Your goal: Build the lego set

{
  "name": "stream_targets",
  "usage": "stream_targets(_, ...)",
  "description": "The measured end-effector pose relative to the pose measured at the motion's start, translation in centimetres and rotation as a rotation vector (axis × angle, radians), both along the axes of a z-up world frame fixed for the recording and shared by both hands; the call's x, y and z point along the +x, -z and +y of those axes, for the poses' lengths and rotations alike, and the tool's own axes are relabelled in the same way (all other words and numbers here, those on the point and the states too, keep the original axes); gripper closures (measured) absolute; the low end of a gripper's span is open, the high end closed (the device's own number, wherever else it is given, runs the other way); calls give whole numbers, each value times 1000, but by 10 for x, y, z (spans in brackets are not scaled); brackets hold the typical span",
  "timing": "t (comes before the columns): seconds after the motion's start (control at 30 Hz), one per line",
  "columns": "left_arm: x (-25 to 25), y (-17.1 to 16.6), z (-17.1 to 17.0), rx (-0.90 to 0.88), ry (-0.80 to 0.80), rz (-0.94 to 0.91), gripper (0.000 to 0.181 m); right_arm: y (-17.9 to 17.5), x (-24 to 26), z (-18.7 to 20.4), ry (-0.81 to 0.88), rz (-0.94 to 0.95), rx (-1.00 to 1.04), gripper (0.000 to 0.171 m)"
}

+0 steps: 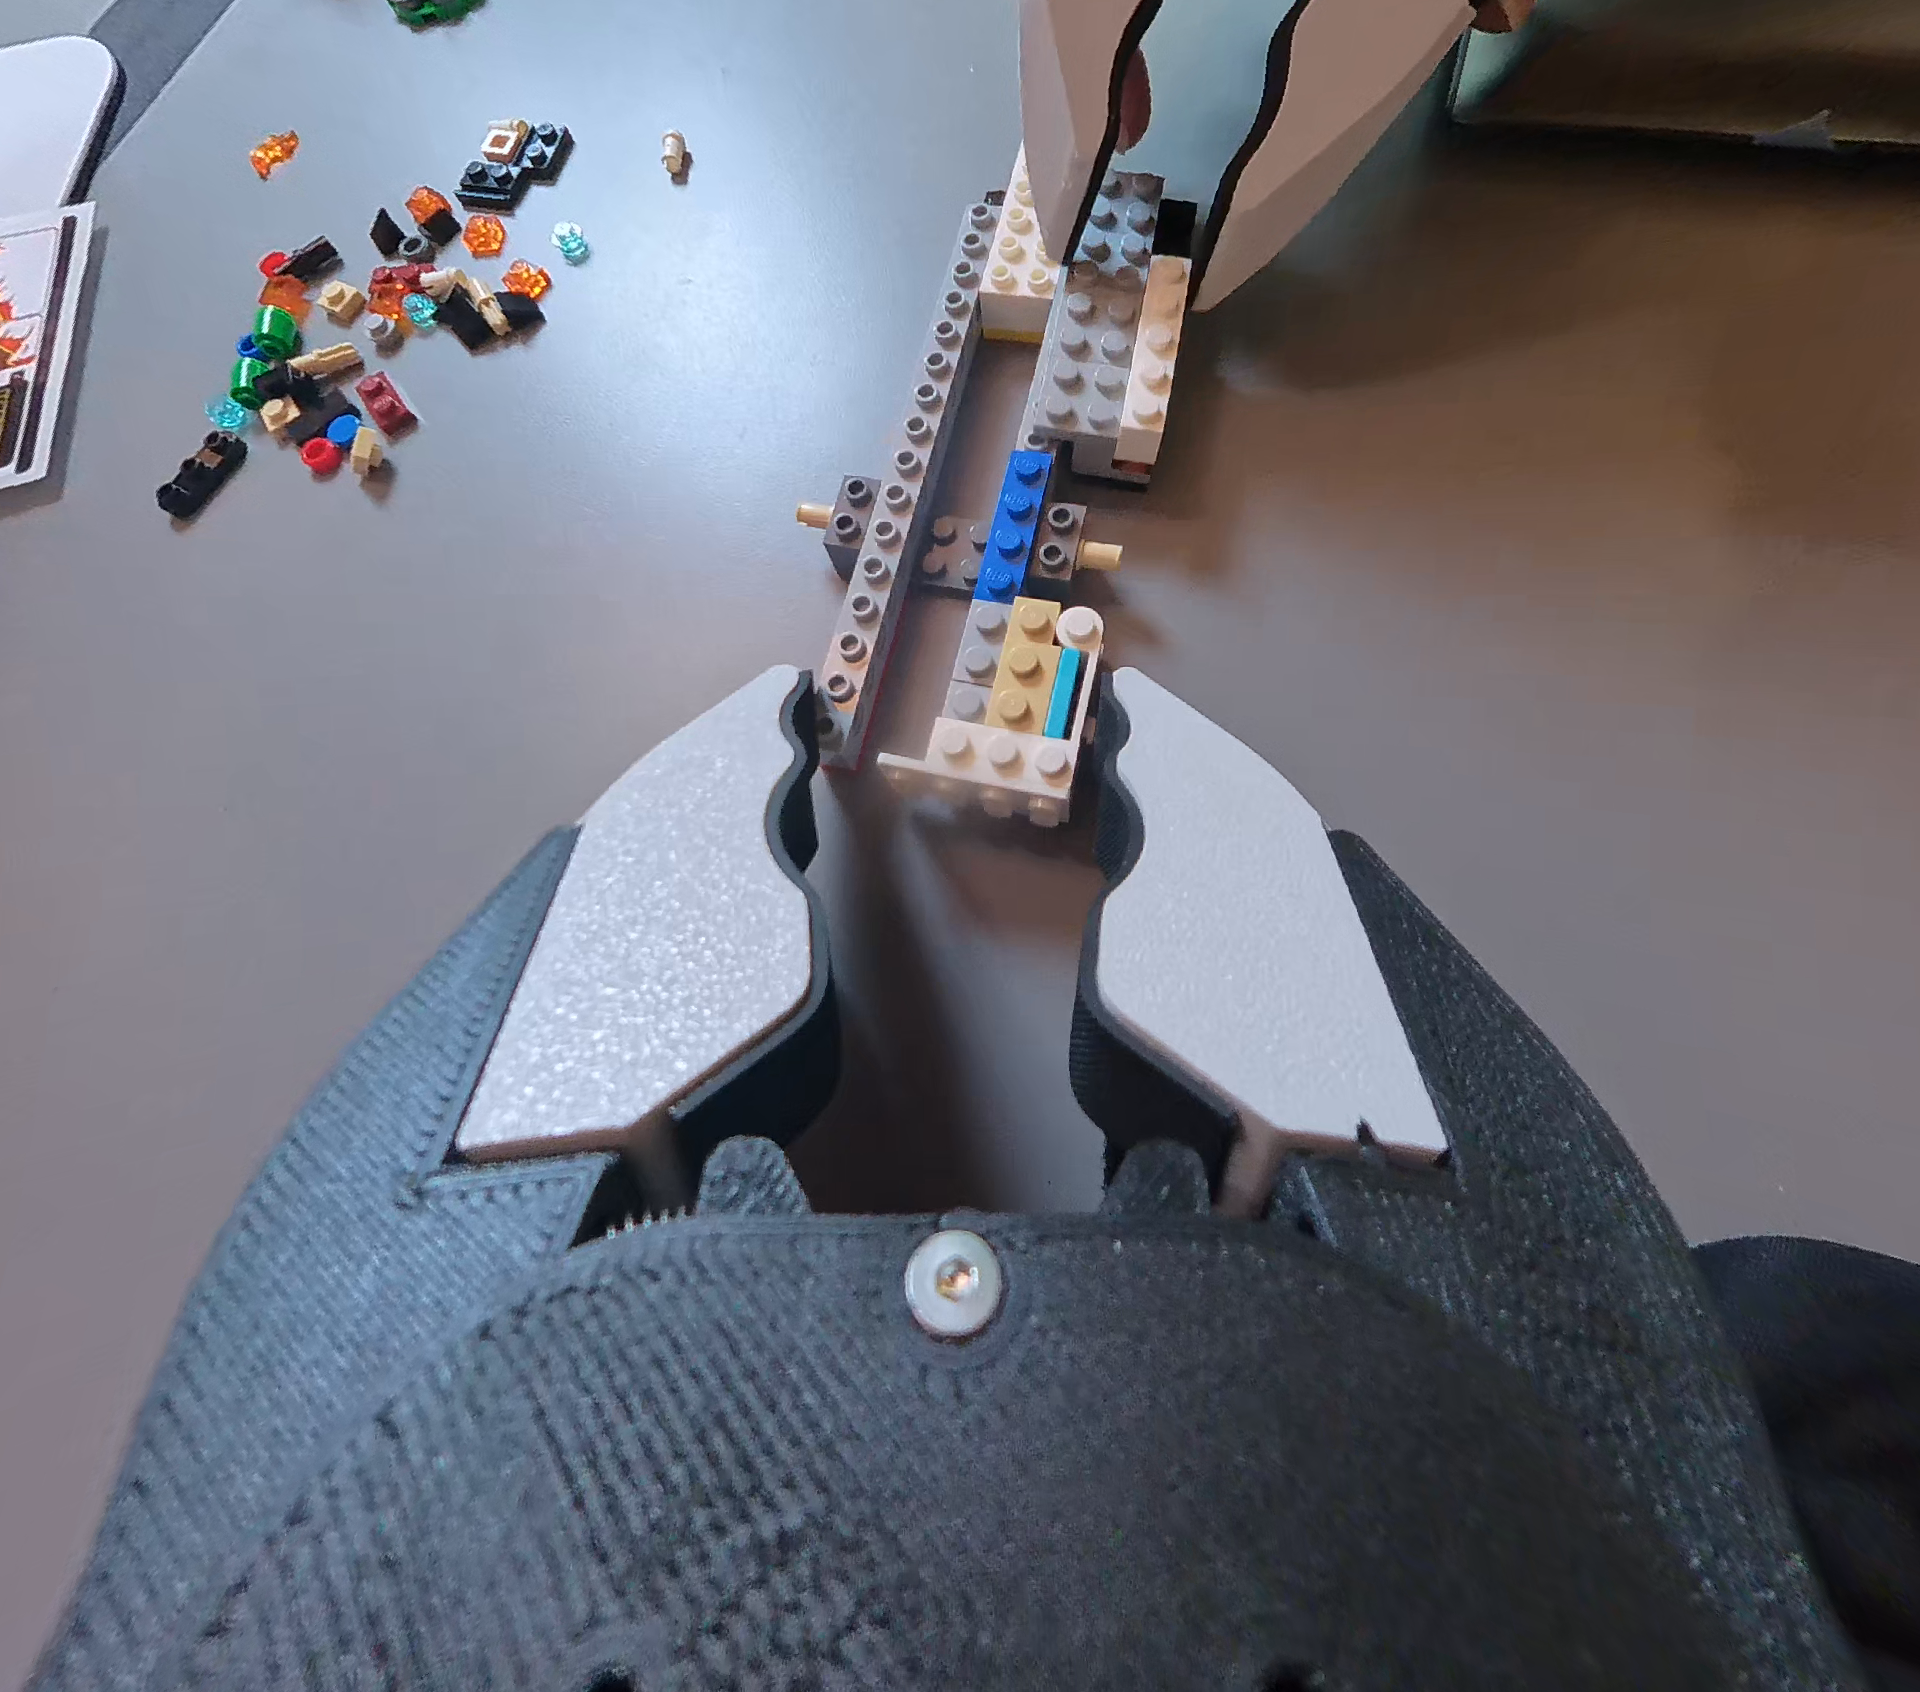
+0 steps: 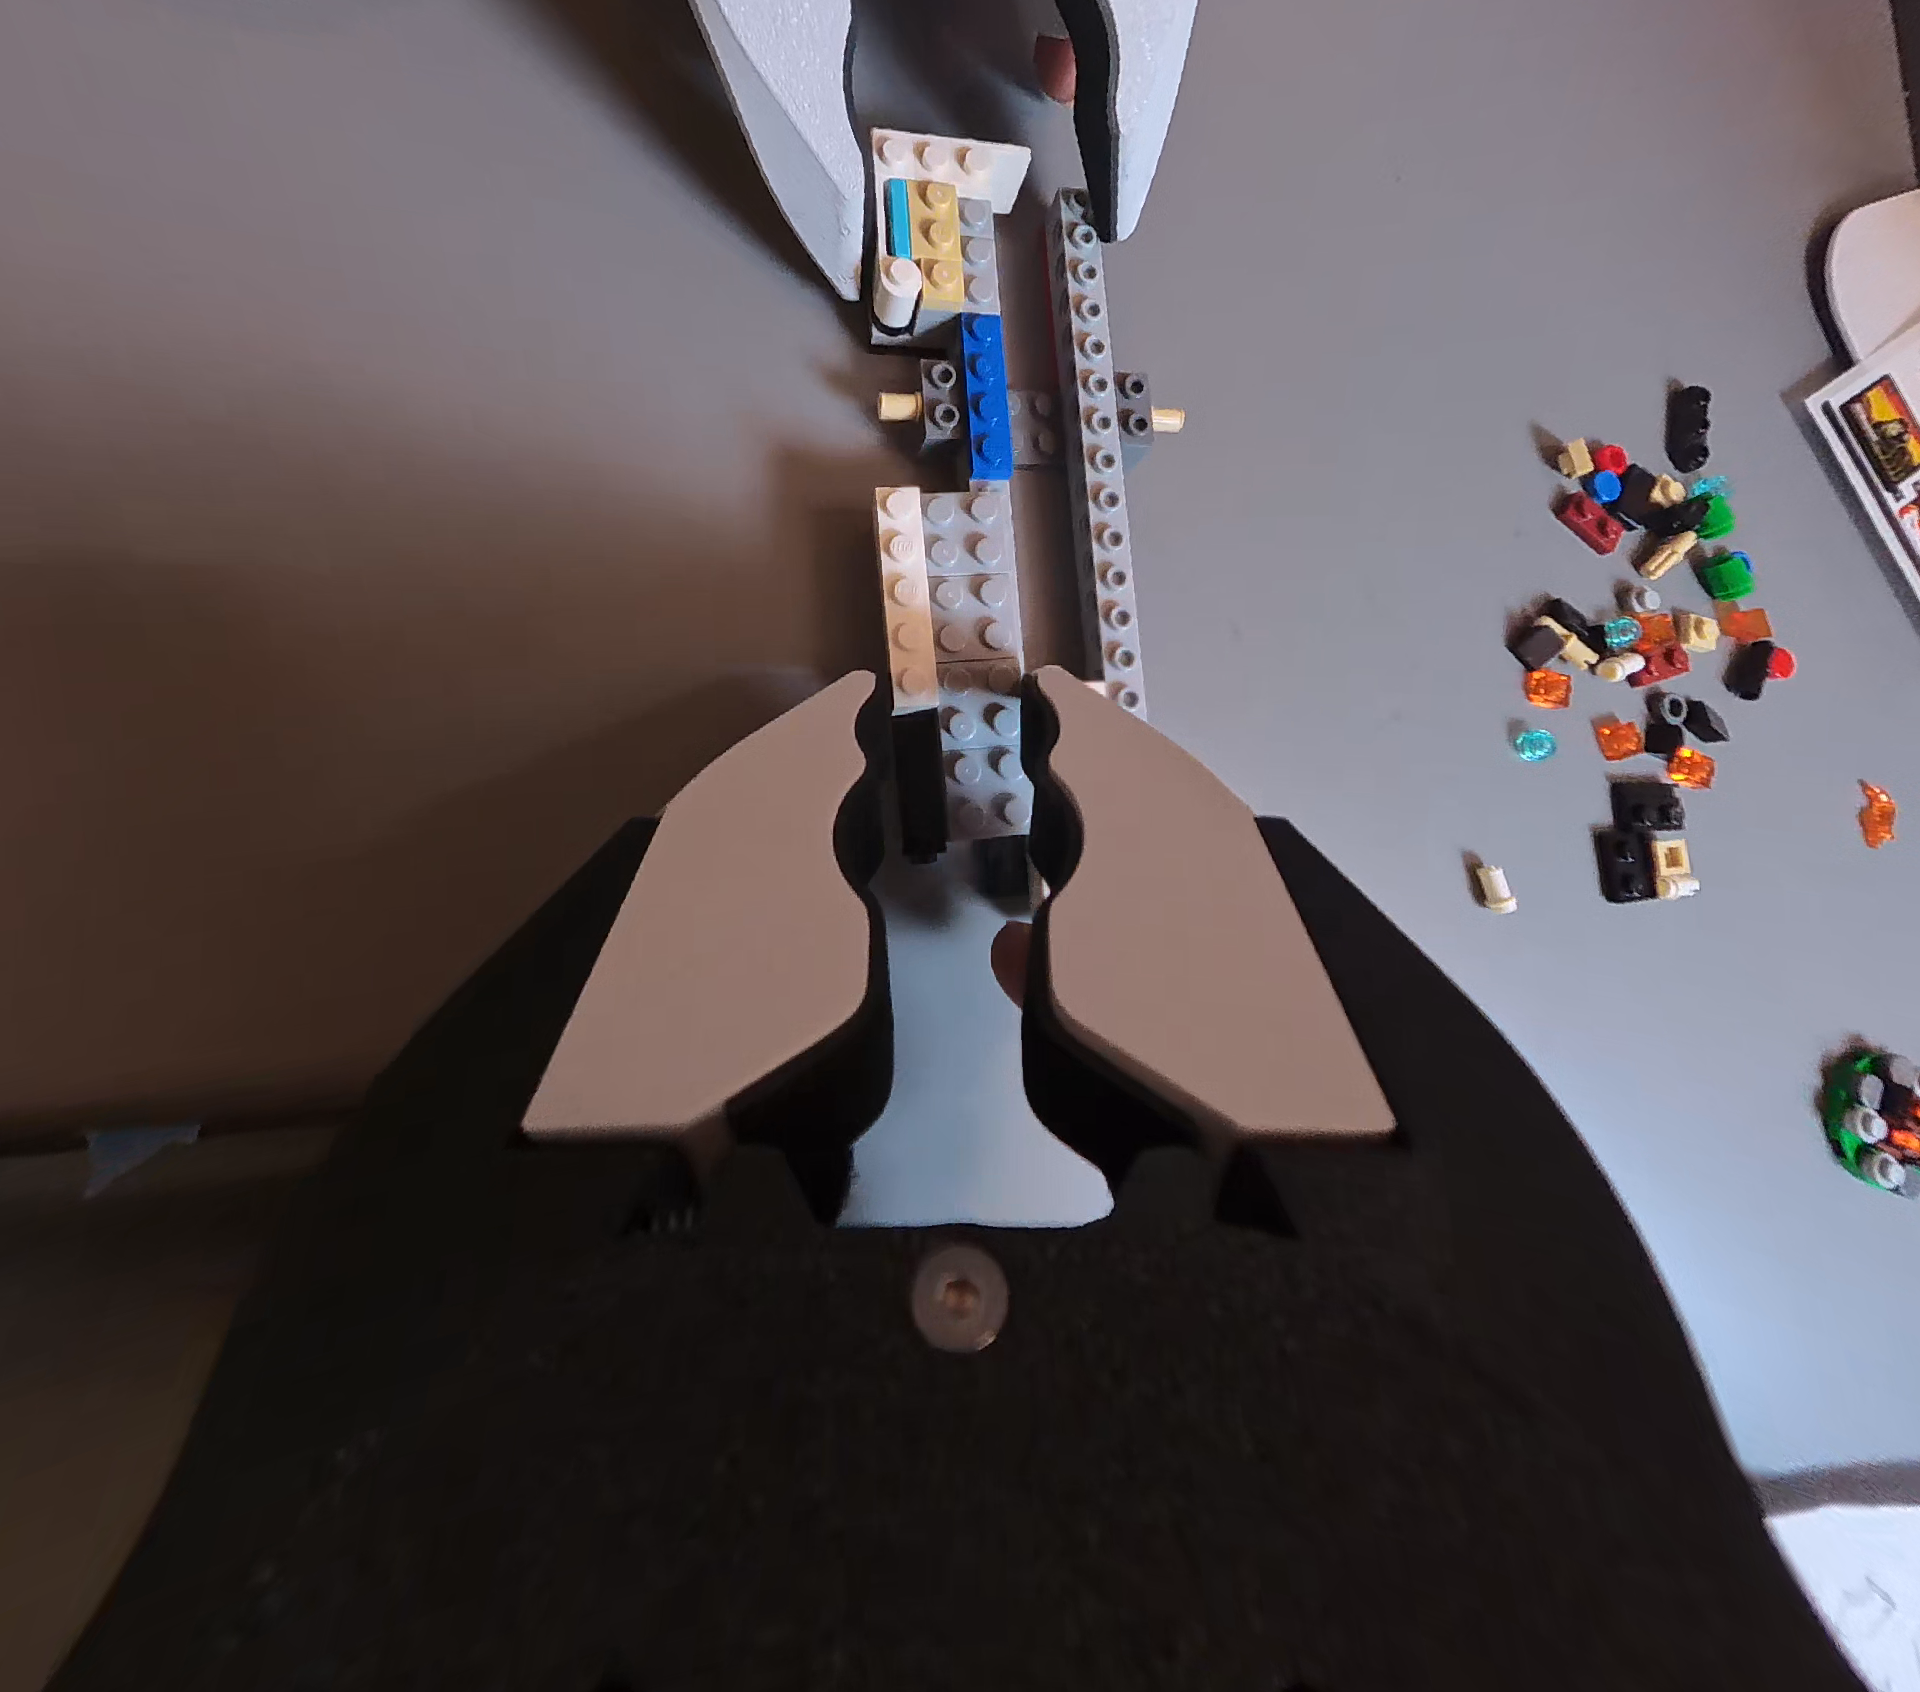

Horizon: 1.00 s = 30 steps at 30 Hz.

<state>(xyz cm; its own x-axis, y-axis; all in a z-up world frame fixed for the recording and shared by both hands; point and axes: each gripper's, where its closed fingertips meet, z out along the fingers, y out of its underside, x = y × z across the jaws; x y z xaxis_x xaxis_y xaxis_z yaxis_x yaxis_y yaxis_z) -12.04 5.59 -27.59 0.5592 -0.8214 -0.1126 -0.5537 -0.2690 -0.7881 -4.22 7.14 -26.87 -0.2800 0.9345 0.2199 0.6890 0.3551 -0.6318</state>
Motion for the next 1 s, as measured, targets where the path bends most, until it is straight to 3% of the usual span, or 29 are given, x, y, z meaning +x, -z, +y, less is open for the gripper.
stream_targets(0.03,0,0,0,1,1,0,130,0,-1,0,3,-4,-3,148)
stream_targets(0.5,1,0,-1,2,7,0,130,2,-5,2,17,-113,-25,147)
stream_targets(1.0,0,-2,0,-73,-45,-72,130,-2,-6,4,32,-55,38,147)
